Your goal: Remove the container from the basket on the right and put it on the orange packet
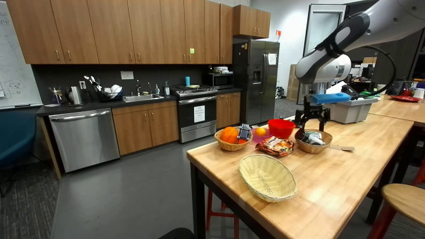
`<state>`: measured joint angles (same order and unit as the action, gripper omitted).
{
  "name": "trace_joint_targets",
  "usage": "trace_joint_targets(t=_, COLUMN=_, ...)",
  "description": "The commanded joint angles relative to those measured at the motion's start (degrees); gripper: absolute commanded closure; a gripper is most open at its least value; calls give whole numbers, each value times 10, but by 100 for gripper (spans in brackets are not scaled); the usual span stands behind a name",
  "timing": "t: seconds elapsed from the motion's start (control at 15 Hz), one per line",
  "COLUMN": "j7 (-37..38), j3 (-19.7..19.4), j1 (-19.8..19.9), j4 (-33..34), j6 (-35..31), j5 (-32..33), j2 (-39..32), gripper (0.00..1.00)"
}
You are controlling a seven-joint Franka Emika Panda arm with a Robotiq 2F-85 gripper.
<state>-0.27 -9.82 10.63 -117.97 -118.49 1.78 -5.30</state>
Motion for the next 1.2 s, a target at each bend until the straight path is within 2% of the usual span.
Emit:
trace_joint_targets(t=0.0, j7=-42, j3=6, j1=-3, j4=17, j6=56, j5=-27, j2=-4, gripper=0)
trace_joint_targets(t=0.4, j7=-39, j3=0, j1=1, j4=39, j6=55, j5=-16, j2=-31, gripper=0)
trace_joint_targets(t=0.73, j7=-98, j3=6, j1=5, j4=79, j6=58, j5=-16, j2=-72, gripper=0)
trace_joint_targets(t=1.13, j7=-127, j3=4, j1=17, j4=107, j6=51, j5=-12, j2=-117, gripper=0)
